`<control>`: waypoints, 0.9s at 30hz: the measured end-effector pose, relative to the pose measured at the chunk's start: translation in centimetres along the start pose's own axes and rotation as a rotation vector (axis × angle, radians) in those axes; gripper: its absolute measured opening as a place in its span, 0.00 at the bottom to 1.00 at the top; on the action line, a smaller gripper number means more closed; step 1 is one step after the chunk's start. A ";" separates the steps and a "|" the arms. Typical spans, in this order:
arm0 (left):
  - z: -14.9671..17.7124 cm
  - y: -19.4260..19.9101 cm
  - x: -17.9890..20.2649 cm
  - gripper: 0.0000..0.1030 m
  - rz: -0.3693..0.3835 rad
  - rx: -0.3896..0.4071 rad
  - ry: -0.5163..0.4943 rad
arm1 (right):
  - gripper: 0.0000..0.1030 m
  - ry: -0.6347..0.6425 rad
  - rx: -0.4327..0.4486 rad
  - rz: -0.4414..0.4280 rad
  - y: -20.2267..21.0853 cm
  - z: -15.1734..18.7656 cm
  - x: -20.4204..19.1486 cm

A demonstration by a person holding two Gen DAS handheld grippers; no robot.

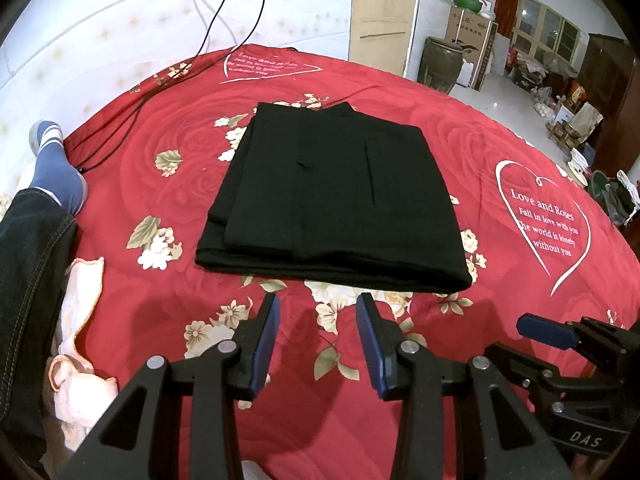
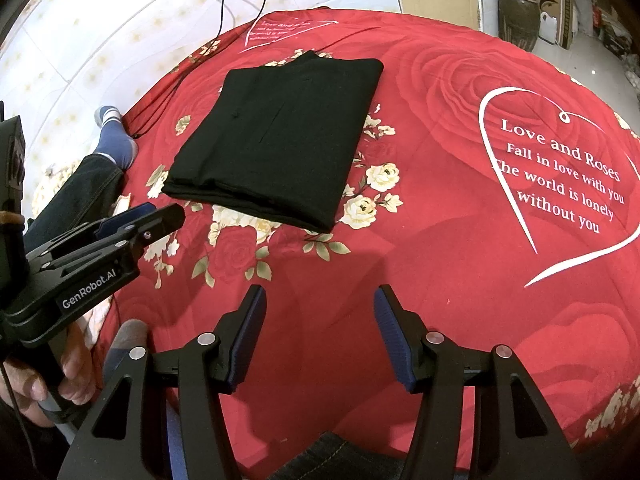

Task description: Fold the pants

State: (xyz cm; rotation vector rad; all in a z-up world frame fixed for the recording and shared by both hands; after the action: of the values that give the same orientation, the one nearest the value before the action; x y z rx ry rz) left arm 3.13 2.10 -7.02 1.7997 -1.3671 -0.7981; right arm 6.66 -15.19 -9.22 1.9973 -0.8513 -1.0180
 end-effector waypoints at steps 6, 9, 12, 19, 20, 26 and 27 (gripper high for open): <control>0.0 0.0 0.0 0.41 0.000 0.000 -0.001 | 0.55 0.000 0.000 0.000 0.0 0.0 0.0; 0.0 0.0 0.0 0.41 0.001 0.000 0.000 | 0.55 0.000 -0.001 0.000 0.0 0.0 0.0; 0.0 0.0 0.0 0.41 -0.001 0.000 -0.001 | 0.55 0.000 0.000 0.000 0.0 0.0 0.0; 0.0 -0.1 0.0 0.41 0.002 0.000 0.000 | 0.55 0.001 0.000 0.001 0.0 0.0 0.0; 0.0 -0.1 0.0 0.41 0.001 -0.001 -0.001 | 0.55 0.001 0.000 0.001 0.0 0.0 0.0; 0.0 0.1 0.2 0.41 0.003 0.008 -0.007 | 0.55 0.004 0.001 0.003 0.1 0.0 -0.1; 0.0 0.1 0.2 0.41 0.000 0.011 -0.008 | 0.55 0.005 0.000 0.003 0.1 0.0 -0.1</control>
State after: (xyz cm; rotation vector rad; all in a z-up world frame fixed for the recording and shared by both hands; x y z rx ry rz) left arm 3.11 1.91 -6.94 1.8063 -1.3787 -0.7998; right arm 6.61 -15.15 -9.14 1.9972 -0.8523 -1.0110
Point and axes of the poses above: each gripper's, at about its wrist camera, not at the fingertips, and y roughly against the way its jaws point, x to its right, z to its underside, the point moved 6 cm from there along -y, roughly the way its jaws point, and after that the axes turned 4 degrees about -z, right-handed, at the moved point
